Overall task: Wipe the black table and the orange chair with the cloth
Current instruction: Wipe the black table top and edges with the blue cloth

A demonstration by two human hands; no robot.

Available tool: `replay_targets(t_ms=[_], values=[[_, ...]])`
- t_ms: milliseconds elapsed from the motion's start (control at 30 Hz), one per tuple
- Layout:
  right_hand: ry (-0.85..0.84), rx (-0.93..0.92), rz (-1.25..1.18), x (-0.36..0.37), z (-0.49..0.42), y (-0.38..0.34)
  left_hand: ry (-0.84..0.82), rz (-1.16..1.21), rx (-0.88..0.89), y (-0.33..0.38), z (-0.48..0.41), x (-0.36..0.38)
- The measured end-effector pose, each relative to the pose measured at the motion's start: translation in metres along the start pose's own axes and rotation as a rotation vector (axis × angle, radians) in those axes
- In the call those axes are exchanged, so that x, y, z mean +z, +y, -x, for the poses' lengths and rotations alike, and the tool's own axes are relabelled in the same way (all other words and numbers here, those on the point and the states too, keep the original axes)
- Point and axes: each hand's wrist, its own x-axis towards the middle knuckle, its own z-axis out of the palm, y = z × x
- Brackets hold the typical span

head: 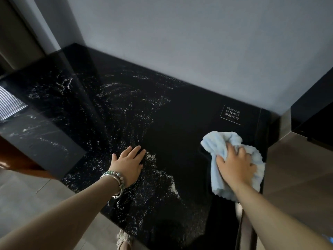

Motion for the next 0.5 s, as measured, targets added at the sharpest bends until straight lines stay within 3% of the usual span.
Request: replay_targets(t_ms=[100,133,233,300,333,500], values=[[-0.002,0.077,0.054,0.000,0.025,-0.020,0.011,0.011,-0.013,0.005,0.007,0.007],[-0.005,-0.007,0.048,0.003,0.040,-0.033,0.019,0.015,-0.018,0.006,0.009,0.009],[0.009,-0.497,0.013,0.020,0.078,-0.057,0.037,0.029,-0.032,0.008,0.012,0.013],[0.019,-0.609,0.031,0.016,0.068,-0.053,0.035,0.025,-0.033,0.008,0.011,0.012],[0.041,-0.559,0.056,0.013,0.054,-0.046,0.027,0.020,-0.032,0.008,0.011,0.010],[0.010,0.058,-0.033,-0.006,0.000,-0.007,0.031,0.027,-0.035,0.008,0.013,0.010]])
